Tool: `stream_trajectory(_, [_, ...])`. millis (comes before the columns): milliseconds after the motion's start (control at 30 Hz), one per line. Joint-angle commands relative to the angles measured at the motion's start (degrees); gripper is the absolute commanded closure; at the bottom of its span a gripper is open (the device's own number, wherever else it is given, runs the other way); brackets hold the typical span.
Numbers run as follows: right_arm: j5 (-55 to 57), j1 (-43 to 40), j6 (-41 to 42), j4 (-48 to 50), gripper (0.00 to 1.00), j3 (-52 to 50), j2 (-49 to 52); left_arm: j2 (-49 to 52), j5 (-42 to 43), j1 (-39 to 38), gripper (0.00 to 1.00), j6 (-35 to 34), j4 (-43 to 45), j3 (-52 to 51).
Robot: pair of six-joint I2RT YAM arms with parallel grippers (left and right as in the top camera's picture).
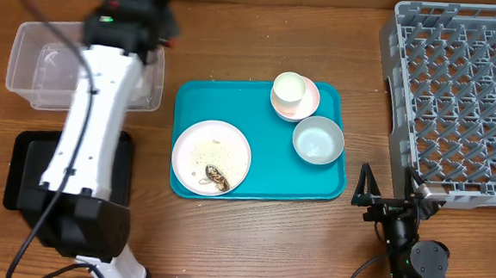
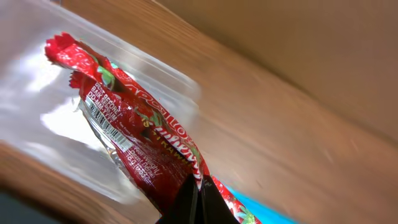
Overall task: Sort waste into correct bins and load items into the dishwasher
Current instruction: 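Carry the red wrapper left and release it into the clear bin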
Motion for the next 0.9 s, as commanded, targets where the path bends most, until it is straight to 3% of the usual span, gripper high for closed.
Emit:
stream_trajectory(0, [0.33, -0.20, -0.37, 0.22, 0.00, -0.59, -0.42, 1.95, -3.93, 4.52, 0.96, -0.15, -0.02, 0.00])
stream_trajectory(100, [0.33, -0.20, -0.37, 0.22, 0.00, -0.59, -0.42, 3.78, -3.41, 8.33, 0.94, -0.20, 0.57, 0.00])
stream_trajectory(200, [0.33, -0.20, -0.37, 0.22, 0.00, -0.59, -0.42, 5.64, -2.32, 11.19, 0.67, -0.17, 0.74, 0.00])
stream_trajectory(300, [0.33, -0.20, -0.37, 0.22, 0.00, -0.59, -0.42, 7.08, 0.87, 13.11, 0.20, -0.13, 0.00, 0.00])
stream_trajectory(367, [0.33, -0.20, -0.37, 0.22, 0.00, -0.59, -0.42, 7.48, 2.14, 13.86, 0.03, -0.15, -0.70, 0.00])
stream_trajectory(633, [0.33, -0.20, -0.37, 0.22, 0.00, -0.59, -0.42, 4.61, 5.20, 14.25, 0.00, -0.13, -3.89, 0.13])
stream_trajectory(867, [0.33, -0.20, -0.37, 0.22, 0.00, -0.59, -0.42, -1.97, 24.85, 14.23, 0.05, 2.27, -9.62, 0.13])
